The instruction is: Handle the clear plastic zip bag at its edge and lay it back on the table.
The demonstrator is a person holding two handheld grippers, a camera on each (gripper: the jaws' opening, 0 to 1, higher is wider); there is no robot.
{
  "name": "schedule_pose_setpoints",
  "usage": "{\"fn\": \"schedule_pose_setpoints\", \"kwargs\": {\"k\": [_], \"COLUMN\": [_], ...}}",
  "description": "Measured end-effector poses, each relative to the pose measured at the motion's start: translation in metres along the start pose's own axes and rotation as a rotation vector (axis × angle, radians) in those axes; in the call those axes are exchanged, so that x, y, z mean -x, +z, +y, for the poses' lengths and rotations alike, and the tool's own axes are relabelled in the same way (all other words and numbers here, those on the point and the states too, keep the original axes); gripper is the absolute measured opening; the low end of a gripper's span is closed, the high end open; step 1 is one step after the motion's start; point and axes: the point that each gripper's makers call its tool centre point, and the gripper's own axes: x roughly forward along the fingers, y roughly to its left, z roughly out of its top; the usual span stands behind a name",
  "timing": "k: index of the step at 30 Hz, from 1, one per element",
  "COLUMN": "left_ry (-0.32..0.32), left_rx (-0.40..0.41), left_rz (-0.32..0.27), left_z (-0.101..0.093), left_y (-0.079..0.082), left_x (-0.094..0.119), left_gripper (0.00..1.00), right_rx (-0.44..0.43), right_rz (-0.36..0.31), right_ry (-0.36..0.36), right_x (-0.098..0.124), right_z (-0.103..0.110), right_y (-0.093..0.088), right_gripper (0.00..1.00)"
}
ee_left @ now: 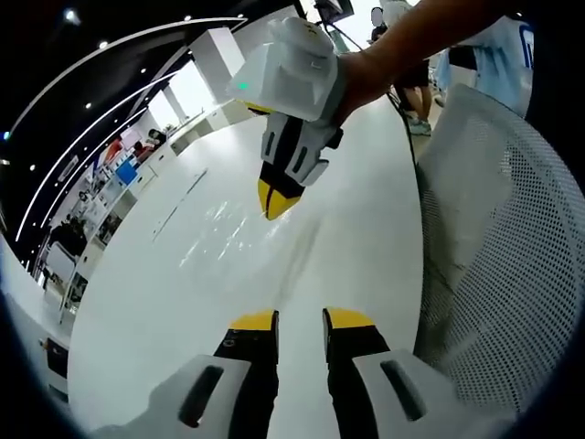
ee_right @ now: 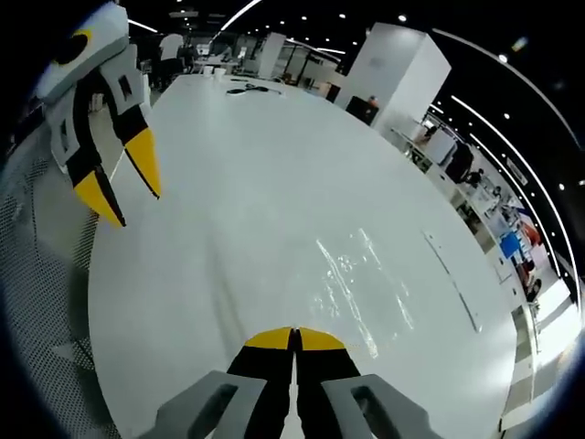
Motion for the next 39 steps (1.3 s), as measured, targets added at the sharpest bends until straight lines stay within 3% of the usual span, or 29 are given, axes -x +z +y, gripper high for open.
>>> {"fn": "schedule_pose_setpoints", "kwargs": {"k": [21, 31, 39], "left_ry": [0.000, 0.002, 0.008], "left_rx": [0.011, 0.014, 0.014], "left_rz": [-0.006, -0.004, -0.004], "left_z": [0.001, 0.002, 0.003], "left_y": [-0.001, -0.002, -0.001], "left_x": [-0.001, -0.002, -0.001], "left_gripper": [0.17, 0.18, 0.19], "right_rx": [0.005, 0.014, -0.019], "right_rz": [0.003, -0.057, -0.082], "right_ry": [0.059, 0.104, 0.101], "right_x": [-0.001, -0.003, 0.009], "right_z": [0.009, 0.014, 0.019], "right_y": [-0.011, -0.007, -0.003], "right_gripper": [0.03, 0.14, 0.21]}}
